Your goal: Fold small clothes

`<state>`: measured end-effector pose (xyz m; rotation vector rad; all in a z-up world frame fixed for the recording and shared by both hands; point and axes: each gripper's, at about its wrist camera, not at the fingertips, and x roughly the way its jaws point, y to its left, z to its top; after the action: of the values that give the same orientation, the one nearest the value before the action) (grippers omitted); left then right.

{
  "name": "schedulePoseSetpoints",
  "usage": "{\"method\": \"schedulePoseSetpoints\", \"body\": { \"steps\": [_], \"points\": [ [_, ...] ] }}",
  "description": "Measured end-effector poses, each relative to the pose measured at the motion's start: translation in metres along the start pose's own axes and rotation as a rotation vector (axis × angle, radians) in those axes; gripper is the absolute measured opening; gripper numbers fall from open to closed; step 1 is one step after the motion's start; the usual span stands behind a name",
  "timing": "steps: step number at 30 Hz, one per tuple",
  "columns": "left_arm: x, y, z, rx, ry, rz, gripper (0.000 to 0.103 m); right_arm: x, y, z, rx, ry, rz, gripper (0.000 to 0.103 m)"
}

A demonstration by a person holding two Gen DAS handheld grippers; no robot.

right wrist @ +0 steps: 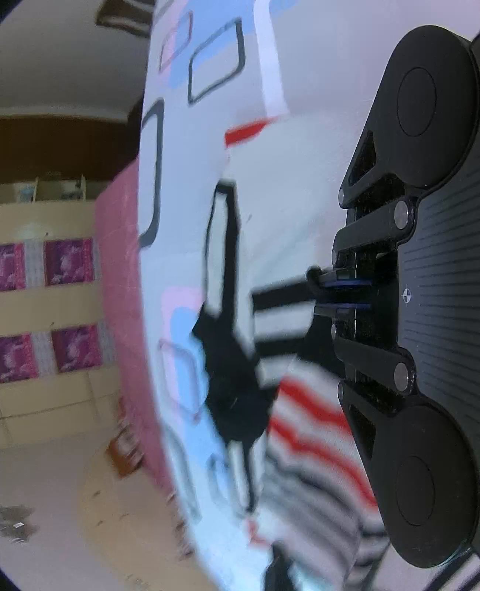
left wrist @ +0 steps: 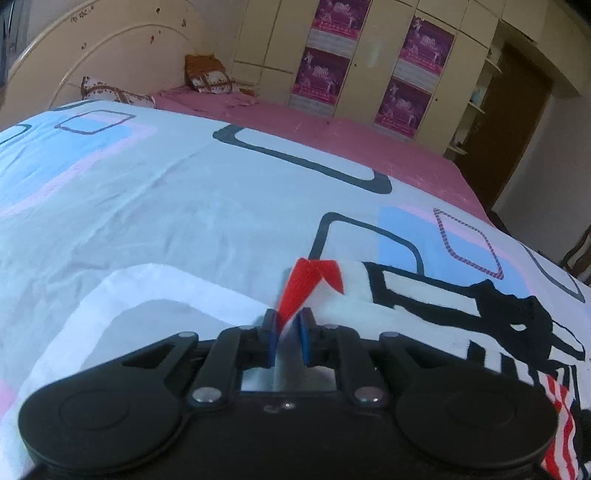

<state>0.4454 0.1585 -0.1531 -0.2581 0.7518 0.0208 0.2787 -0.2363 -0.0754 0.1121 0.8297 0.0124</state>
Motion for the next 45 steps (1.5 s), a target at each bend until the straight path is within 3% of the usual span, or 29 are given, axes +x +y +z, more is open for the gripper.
{"method": "schedulePoseSetpoints", "body": {
  "steps": [3, 5, 7, 9, 11, 12, 13, 14, 23, 27, 29, 45],
  "points": [
    [-0.003, -0.010, 0.002, 0.073, 0.007, 0.032, 0.016, 0.001, -0.004, 0.000, 0.001, -0.012, 0.001, 0.008],
    [-0.007, -0.014, 0.003, 0.101, 0.005, 0.050, 0.027, -0.003, -0.002, 0.003, -0.016, -0.023, -0.015, 0.008],
    [-0.014, -0.012, 0.004, 0.083, 0.007, 0.053, 0.031, -0.009, -0.004, 0.004, -0.007, -0.045, -0.020, 0.008],
    [-0.024, -0.010, 0.003, 0.072, -0.002, 0.057, 0.051, -0.014, -0.006, 0.005, 0.001, -0.061, -0.022, 0.008],
    [-0.038, -0.012, -0.001, 0.085, -0.031, 0.057, 0.064, -0.018, -0.007, 0.007, 0.001, -0.073, -0.017, 0.014],
    [-0.044, -0.015, -0.003, 0.100, -0.040, 0.052, 0.064, -0.020, -0.006, 0.008, -0.002, -0.077, -0.014, 0.020],
    [-0.049, -0.018, -0.005, 0.117, -0.041, 0.045, 0.064, -0.021, -0.004, 0.009, -0.006, -0.084, -0.010, 0.042],
    [-0.054, -0.022, -0.007, 0.130, -0.038, 0.037, 0.064, -0.023, -0.002, 0.009, -0.008, -0.097, -0.002, 0.052],
    [-0.081, -0.061, -0.051, 0.218, 0.063, -0.063, 0.064, -0.019, 0.031, 0.007, -0.082, -0.066, 0.071, 0.052],
    [-0.076, -0.068, -0.069, 0.278, 0.086, -0.011, 0.064, -0.011, 0.034, 0.000, -0.106, -0.021, 0.074, 0.052],
    [-0.075, -0.070, -0.072, 0.308, 0.075, 0.006, 0.065, -0.001, 0.032, -0.006, -0.137, 0.023, 0.033, 0.052],
    [-0.074, -0.077, -0.078, 0.344, 0.057, 0.056, 0.066, 0.000, 0.022, -0.016, -0.173, 0.008, 0.022, 0.052]
  ]
}}
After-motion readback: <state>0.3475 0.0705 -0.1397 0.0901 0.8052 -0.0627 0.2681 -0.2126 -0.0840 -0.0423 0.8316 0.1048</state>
